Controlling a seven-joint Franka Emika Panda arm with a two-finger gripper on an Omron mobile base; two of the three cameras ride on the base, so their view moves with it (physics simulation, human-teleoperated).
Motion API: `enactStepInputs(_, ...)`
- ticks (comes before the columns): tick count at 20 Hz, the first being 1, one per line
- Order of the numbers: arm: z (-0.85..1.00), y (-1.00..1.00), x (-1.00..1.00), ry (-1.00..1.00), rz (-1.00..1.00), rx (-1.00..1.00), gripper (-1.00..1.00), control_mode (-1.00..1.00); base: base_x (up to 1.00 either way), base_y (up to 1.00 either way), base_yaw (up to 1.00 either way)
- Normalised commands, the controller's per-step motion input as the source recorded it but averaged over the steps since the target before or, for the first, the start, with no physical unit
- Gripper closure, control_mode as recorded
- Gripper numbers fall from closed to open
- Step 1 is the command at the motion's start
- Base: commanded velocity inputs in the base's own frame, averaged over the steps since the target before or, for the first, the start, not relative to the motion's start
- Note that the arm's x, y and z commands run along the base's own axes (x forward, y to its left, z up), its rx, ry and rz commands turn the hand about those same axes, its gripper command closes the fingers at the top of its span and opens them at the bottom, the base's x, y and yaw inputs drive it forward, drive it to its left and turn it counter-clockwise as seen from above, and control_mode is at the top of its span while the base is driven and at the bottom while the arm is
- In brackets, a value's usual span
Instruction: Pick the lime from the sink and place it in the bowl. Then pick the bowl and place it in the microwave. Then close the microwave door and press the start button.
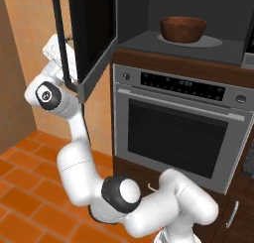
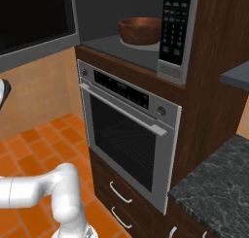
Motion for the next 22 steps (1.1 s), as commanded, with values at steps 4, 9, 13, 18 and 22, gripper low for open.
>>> enactStepInputs(4,0.19,-0.98,-0.4,-0.14,0.02,0.08,-1.0,-1.0,0.0,0.0,0.0)
enactStepInputs(9,0.17,-1.0,-0.39,-0.15,0.01,0.14,-1.0,-1.0,0.0,0.0,0.0)
enactStepInputs(13,0.22,-1.0,-0.3,-0.15,0.0,0.2,-1.0,-1.0,0.0,0.0,0.0)
enactStepInputs(18,0.13,-0.99,-0.16,-0.11,0.0,0.21,-1.0,-1.0,0.0,0.0,0.0)
enactStepInputs(22,0.0,-0.82,0.05,0.01,0.0,0.14,-1.0,-1.0,0.0,0.0,0.0)
